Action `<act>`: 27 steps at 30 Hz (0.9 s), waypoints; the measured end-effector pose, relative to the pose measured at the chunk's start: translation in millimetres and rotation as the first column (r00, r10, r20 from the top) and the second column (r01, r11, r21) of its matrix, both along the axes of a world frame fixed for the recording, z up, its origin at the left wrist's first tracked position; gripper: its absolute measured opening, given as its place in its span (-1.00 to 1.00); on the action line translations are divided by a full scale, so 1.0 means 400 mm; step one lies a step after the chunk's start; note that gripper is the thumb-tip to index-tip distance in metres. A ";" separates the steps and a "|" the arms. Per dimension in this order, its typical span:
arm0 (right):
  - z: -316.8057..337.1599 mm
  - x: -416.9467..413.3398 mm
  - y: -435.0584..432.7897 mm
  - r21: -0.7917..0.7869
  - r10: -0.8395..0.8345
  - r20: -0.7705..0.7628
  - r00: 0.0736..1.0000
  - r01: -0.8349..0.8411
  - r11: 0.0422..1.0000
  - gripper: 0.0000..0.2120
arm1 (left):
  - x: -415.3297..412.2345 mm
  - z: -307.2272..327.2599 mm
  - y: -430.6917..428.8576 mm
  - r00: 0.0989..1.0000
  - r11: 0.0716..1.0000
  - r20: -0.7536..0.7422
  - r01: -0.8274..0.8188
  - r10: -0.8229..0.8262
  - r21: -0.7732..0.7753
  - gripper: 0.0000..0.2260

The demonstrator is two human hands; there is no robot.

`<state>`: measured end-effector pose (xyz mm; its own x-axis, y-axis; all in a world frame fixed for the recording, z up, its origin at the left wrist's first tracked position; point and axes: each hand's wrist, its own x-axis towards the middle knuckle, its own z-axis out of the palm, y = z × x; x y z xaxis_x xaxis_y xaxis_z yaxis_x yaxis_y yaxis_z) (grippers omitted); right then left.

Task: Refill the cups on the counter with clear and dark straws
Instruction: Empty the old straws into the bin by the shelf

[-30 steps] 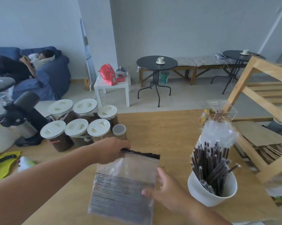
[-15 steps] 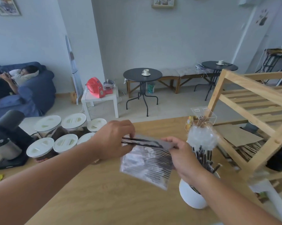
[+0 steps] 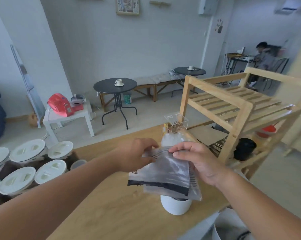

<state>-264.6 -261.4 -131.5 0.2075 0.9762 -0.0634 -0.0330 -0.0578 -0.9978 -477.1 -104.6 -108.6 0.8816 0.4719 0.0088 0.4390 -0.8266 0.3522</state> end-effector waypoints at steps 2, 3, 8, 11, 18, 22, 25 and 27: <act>0.013 0.051 -0.048 -0.020 -0.078 0.100 0.992 0.081 0.997 -0.52 | 0.071 0.030 -0.031 0.999 0.999 -0.031 0.018 -0.020 -0.043 -0.92; 0.020 0.082 -0.081 -0.027 -0.132 0.122 0.984 0.136 0.990 -0.47 | 0.115 0.047 -0.052 0.998 0.998 -0.042 0.041 -0.044 -0.055 -0.92; 0.027 0.237 -0.240 -0.013 -0.425 0.335 0.841 0.456 0.890 -0.52 | 0.307 0.107 -0.185 0.971 0.943 0.113 0.232 -0.211 -0.240 -0.91; 0.017 0.307 -0.331 0.098 -0.565 0.455 0.688 0.592 0.800 -0.51 | 0.429 0.103 -0.278 0.952 0.842 0.243 0.281 -0.186 -0.460 -0.90; -0.025 0.407 -0.514 0.100 -0.501 0.438 0.746 0.514 0.852 -0.67 | 0.698 0.012 -0.482 0.906 0.780 0.423 0.267 -0.003 -0.566 -0.94; -0.091 0.502 -0.561 0.023 -0.476 0.456 0.752 0.524 0.851 -0.61 | 0.816 -0.062 -0.551 0.897 0.706 0.441 0.294 0.029 -0.644 -0.94; -0.170 0.601 -0.596 -0.018 -0.497 0.512 0.700 0.588 0.809 -0.88 | 0.906 -0.151 -0.582 0.918 0.685 0.396 0.268 0.034 -0.678 -0.92; -0.236 0.667 -0.619 -0.057 -0.493 0.566 0.661 0.628 0.776 -0.89 | 0.972 -0.236 -0.596 0.943 0.742 0.329 0.189 0.045 -0.643 -0.86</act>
